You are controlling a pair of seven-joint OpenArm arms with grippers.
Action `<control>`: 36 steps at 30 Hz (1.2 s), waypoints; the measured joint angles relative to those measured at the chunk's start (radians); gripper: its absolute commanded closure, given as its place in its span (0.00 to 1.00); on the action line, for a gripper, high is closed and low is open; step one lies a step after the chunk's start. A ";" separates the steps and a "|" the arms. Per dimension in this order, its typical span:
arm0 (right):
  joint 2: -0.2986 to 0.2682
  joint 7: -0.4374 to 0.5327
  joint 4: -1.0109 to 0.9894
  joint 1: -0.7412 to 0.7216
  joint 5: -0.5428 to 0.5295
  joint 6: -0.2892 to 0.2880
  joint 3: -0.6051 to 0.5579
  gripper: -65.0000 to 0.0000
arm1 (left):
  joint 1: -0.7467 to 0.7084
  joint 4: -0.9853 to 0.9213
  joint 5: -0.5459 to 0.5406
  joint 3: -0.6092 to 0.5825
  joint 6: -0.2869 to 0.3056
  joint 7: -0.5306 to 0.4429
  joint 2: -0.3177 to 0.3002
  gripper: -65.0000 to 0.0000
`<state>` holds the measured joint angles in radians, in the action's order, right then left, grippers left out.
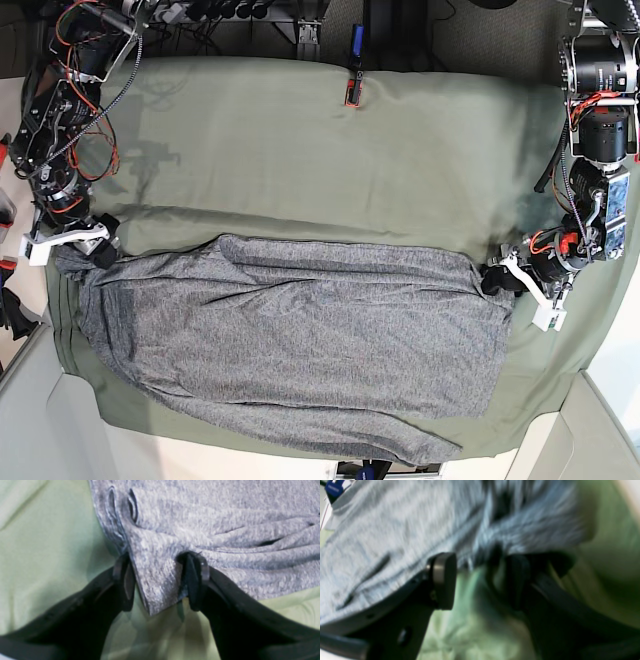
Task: Fold the T-shirt properly
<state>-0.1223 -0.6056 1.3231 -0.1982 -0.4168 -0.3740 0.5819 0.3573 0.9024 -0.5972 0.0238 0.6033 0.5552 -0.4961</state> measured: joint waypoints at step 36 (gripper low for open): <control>-0.077 0.052 -0.018 0.085 0.002 0.000 -0.085 0.51 | -0.002 0.000 -0.005 0.000 0.003 0.005 -0.002 0.48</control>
<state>-0.1993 -0.5533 1.3048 -0.1135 -0.4145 -0.3740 0.4969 0.3550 0.9024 -0.6022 0.0238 0.6064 0.5602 -0.4980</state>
